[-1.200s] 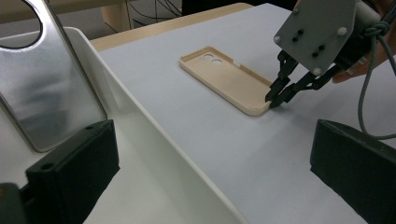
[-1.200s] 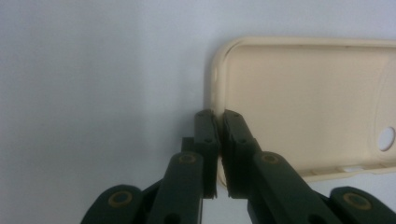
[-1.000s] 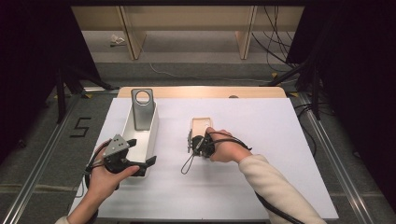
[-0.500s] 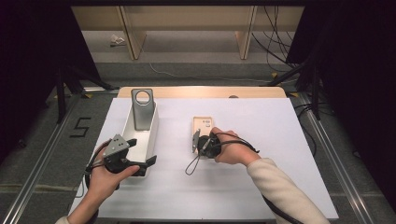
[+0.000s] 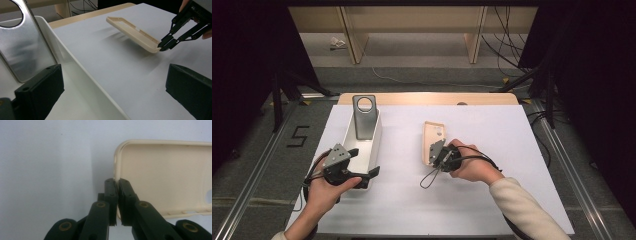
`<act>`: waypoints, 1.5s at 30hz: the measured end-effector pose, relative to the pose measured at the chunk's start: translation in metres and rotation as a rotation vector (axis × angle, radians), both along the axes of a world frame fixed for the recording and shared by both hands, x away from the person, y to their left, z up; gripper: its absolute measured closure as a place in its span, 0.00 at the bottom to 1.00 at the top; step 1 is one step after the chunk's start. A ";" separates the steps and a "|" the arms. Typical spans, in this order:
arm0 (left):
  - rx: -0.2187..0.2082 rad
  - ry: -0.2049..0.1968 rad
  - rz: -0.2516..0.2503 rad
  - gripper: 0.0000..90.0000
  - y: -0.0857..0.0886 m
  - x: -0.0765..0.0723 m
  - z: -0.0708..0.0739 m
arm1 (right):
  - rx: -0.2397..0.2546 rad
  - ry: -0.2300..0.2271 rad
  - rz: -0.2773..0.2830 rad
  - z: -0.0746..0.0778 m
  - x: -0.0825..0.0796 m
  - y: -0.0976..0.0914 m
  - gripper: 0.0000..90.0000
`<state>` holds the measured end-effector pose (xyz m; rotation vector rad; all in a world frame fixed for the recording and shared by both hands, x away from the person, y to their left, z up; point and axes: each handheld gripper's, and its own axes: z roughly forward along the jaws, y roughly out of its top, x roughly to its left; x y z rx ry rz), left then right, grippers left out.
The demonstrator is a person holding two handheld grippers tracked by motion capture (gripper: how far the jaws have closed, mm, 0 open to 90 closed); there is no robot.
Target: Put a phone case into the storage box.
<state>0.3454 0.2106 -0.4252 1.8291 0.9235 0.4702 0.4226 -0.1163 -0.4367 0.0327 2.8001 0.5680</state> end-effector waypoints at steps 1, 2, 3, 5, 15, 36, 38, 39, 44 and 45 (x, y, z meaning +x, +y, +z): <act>-0.001 0.000 0.000 0.01 0.000 0.000 0.000 | 0.006 0.000 -0.004 0.000 -0.001 -0.002 0.97; -0.001 0.000 0.000 0.01 0.000 0.000 0.000 | 0.016 -0.001 -0.006 0.001 -0.001 -0.004 0.97; -0.002 0.000 0.000 0.01 0.000 0.000 0.000 | 0.028 0.006 -0.007 0.002 -0.003 -0.008 0.97; -0.001 0.000 0.001 0.01 0.000 0.000 0.000 | 0.053 0.015 -0.012 0.002 -0.005 -0.012 0.97; 0.000 0.000 0.002 0.01 0.000 0.000 0.000 | 0.150 0.030 -0.031 0.009 -0.016 -0.032 0.97; -0.003 0.006 0.001 0.02 0.000 0.000 0.000 | 0.293 0.061 -0.058 0.012 -0.040 -0.059 0.97; -0.015 0.008 -0.002 0.02 -0.001 0.000 0.001 | 0.300 0.056 -0.056 0.013 -0.041 -0.060 0.97; -0.016 0.008 -0.002 0.02 -0.001 0.001 0.002 | 0.305 0.057 -0.058 0.014 -0.042 -0.061 0.97; -0.022 0.006 -0.004 0.03 -0.005 0.004 0.007 | 0.333 0.056 -0.056 0.017 -0.048 -0.062 0.97; -0.022 0.005 -0.004 0.03 -0.006 0.005 0.009 | 0.336 0.055 -0.053 0.017 -0.049 -0.062 0.97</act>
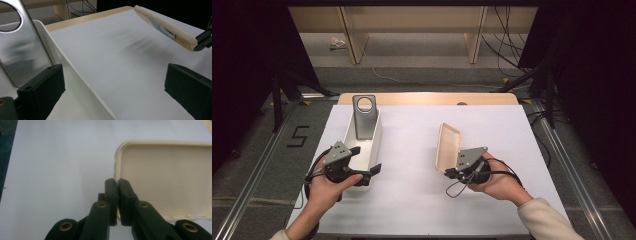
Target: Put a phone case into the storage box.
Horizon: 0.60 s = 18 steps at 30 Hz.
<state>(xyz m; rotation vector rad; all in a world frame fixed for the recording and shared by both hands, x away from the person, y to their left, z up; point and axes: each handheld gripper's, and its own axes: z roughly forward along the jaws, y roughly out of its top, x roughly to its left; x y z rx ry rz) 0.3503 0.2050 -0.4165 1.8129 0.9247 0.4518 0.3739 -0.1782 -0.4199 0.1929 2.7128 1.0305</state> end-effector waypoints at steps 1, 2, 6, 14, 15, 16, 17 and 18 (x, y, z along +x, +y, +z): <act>-0.002 0.003 0.000 0.03 -0.001 0.001 0.001 | 0.001 0.000 0.002 0.000 -0.001 0.000 0.97; -0.008 0.006 -0.003 0.03 -0.002 0.002 0.003 | 0.005 0.004 -0.002 0.000 -0.003 0.000 0.97; -0.007 0.007 -0.013 0.04 -0.009 0.006 0.007 | 0.018 0.004 0.004 0.000 -0.005 -0.001 0.97; -0.010 0.014 -0.055 0.06 -0.031 0.016 0.019 | 0.028 0.003 0.017 0.000 -0.009 0.003 0.97; -0.015 0.023 -0.066 0.06 -0.035 0.019 0.021 | 0.029 0.002 0.022 0.000 -0.010 0.005 0.97; -0.016 0.033 -0.073 0.06 -0.040 0.021 0.023 | 0.032 0.004 0.023 0.000 -0.011 0.006 0.97; -0.015 0.037 -0.082 0.06 -0.044 0.024 0.024 | 0.026 0.003 0.028 0.000 -0.011 0.007 0.97; -0.014 0.043 -0.090 0.06 -0.047 0.026 0.025 | 0.027 0.002 0.029 0.000 -0.012 0.007 0.97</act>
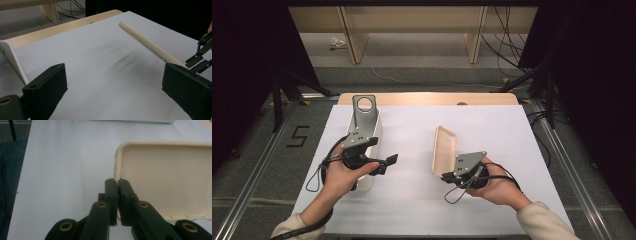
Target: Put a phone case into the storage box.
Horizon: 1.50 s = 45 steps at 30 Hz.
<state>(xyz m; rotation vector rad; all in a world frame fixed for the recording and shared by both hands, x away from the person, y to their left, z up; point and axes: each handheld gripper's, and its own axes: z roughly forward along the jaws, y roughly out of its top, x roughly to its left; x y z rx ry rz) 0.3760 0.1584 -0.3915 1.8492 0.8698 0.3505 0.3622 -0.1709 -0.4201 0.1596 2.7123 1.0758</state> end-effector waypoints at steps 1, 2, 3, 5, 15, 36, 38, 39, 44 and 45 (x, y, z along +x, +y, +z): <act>0.001 0.007 -0.010 0.06 -0.004 0.003 0.001 | 0.000 0.001 0.004 0.000 0.000 0.000 0.97; 0.001 0.013 -0.016 0.06 -0.008 0.006 0.003 | 0.001 0.001 0.005 0.000 -0.001 0.001 0.97; 0.012 0.017 -0.022 0.07 -0.013 0.009 0.004 | 0.003 0.000 0.006 0.000 -0.001 0.001 0.97; 0.026 0.023 -0.029 0.07 -0.019 0.013 0.006 | 0.002 -0.001 0.008 0.000 -0.002 0.002 0.97; 0.063 0.055 -0.054 0.10 -0.046 0.033 0.011 | 0.016 -0.005 0.020 0.002 -0.004 0.007 0.97; 0.092 0.215 -0.094 0.23 -0.104 0.071 0.003 | 0.014 -0.016 0.042 0.002 -0.007 0.014 0.97; 0.098 0.224 -0.087 0.26 -0.106 0.074 0.002 | 0.014 -0.015 0.045 0.002 -0.007 0.014 0.97; 0.099 0.230 -0.078 0.27 -0.107 0.076 0.002 | 0.011 -0.018 0.046 0.002 -0.007 0.014 0.97; 0.104 0.277 -0.057 0.36 -0.110 0.083 -0.002 | 0.011 -0.018 0.048 0.003 -0.008 0.015 0.97; 0.105 0.287 -0.053 0.38 -0.111 0.084 -0.002 | 0.008 -0.020 0.048 0.003 -0.009 0.016 0.97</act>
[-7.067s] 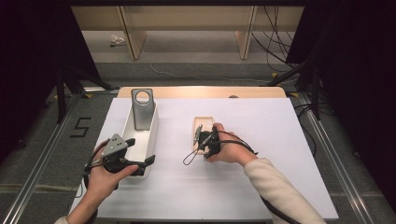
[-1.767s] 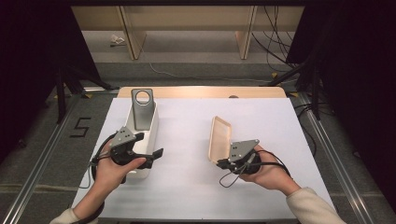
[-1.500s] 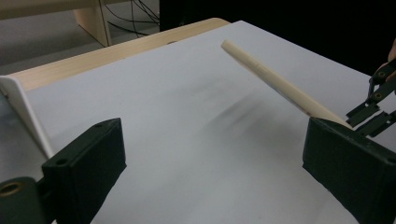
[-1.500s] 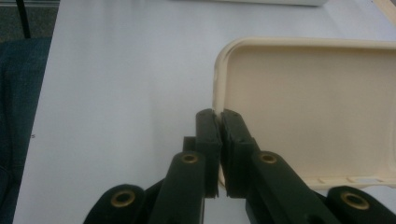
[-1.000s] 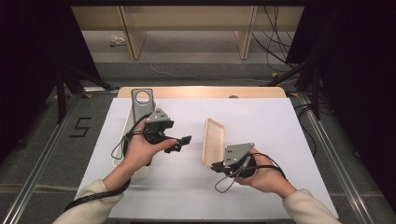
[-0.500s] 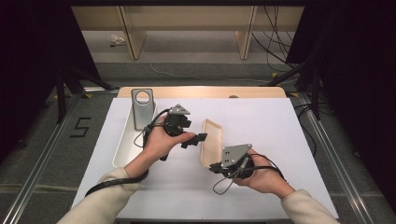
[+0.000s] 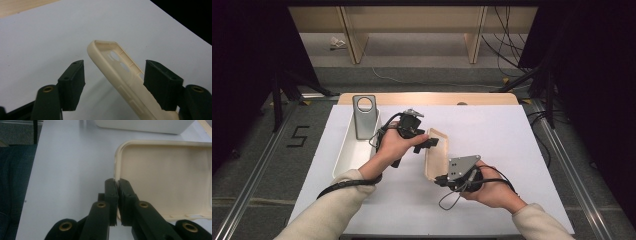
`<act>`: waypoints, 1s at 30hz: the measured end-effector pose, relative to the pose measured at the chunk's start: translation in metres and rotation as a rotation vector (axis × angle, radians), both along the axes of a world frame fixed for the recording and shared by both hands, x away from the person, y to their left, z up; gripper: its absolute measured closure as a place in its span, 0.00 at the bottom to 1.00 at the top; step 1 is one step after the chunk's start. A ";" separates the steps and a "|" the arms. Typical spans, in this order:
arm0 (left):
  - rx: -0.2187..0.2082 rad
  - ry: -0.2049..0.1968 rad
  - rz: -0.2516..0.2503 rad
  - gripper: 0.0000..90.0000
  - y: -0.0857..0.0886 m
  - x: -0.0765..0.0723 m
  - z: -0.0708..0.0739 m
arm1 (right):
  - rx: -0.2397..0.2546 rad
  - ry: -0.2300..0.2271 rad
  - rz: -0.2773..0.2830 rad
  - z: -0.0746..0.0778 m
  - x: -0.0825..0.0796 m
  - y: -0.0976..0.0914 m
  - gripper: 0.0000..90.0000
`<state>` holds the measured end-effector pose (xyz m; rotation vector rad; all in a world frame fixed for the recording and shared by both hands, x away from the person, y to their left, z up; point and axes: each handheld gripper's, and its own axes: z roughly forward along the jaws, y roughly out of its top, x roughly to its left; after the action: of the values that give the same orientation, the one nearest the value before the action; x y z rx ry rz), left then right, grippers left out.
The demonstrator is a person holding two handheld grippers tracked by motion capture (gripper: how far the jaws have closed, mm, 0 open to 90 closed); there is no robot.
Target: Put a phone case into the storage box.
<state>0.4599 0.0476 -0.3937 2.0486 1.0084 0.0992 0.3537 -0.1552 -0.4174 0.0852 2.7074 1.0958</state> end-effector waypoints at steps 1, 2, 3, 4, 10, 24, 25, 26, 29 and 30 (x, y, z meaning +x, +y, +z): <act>0.000 0.003 0.006 0.40 -0.001 0.001 0.000 | 0.002 0.001 0.003 0.000 0.000 0.000 0.97; 0.002 0.008 0.009 0.43 -0.001 0.002 0.000 | 0.003 0.001 0.004 0.000 0.000 0.001 0.97; 0.004 0.015 0.013 0.45 -0.001 0.003 0.000 | 0.002 -0.001 0.003 0.000 0.000 0.001 0.97; 0.000 0.018 0.023 0.48 -0.001 0.004 0.000 | -0.001 -0.004 0.006 0.000 0.000 0.001 0.97; -0.006 0.053 0.044 0.62 -0.001 0.008 0.001 | -0.006 -0.010 0.009 0.000 -0.001 0.002 0.97; -0.115 0.059 0.084 0.84 0.000 0.001 0.010 | -0.022 -0.010 0.009 -0.004 0.000 0.005 0.97; -0.128 0.063 0.085 0.85 -0.001 0.000 0.012 | -0.025 -0.010 0.009 -0.004 0.000 0.005 0.97; -0.144 0.068 0.083 0.87 -0.001 -0.001 0.013 | -0.028 -0.011 0.005 -0.005 0.000 0.005 0.97; -0.174 0.071 0.079 0.90 -0.003 -0.003 0.015 | -0.040 -0.017 0.004 -0.006 0.000 0.006 0.97; -0.175 0.063 0.078 0.90 -0.004 -0.004 0.016 | -0.044 -0.020 0.003 -0.006 0.000 0.006 0.97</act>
<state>0.4562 0.0437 -0.3774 1.8643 1.0965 -0.0132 0.3541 -0.1490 -0.4239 0.0625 2.7129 1.0316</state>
